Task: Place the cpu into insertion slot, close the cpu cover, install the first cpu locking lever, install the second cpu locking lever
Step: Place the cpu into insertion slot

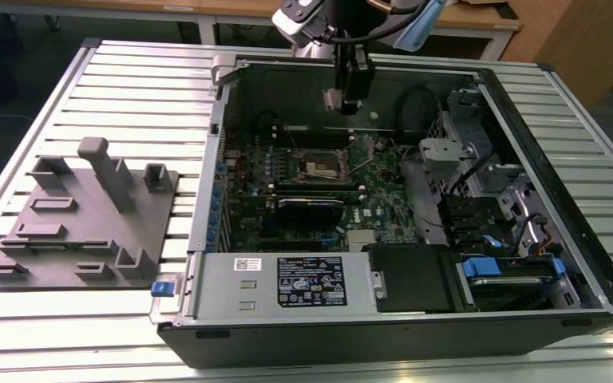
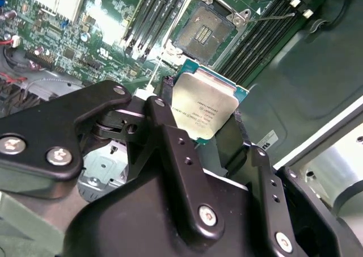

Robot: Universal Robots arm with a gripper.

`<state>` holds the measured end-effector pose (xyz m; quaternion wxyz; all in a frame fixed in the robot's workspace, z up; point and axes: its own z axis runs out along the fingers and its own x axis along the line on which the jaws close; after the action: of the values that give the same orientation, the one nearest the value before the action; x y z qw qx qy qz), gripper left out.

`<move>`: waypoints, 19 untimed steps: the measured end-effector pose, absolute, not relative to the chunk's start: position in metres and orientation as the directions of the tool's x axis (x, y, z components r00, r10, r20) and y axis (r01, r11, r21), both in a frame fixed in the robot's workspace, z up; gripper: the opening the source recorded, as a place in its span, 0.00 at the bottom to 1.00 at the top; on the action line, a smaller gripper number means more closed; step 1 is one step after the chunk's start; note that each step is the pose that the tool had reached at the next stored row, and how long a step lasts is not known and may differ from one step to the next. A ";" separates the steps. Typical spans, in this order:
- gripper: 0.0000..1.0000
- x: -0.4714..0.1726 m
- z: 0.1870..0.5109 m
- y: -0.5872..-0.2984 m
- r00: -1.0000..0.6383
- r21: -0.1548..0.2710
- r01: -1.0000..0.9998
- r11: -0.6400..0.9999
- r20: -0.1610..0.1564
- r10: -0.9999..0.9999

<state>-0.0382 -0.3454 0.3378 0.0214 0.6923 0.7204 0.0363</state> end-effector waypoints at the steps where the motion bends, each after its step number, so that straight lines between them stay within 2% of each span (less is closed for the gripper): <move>1: 0.54 -0.038 0.336 -0.345 -0.033 0.081 0.996 0.031 0.019 0.999; 19: 0.54 -0.038 0.326 -0.345 0.001 0.079 0.997 -0.003 0.019 1.000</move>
<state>-0.0382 -0.3454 0.3263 0.0213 0.7072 0.7058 0.0350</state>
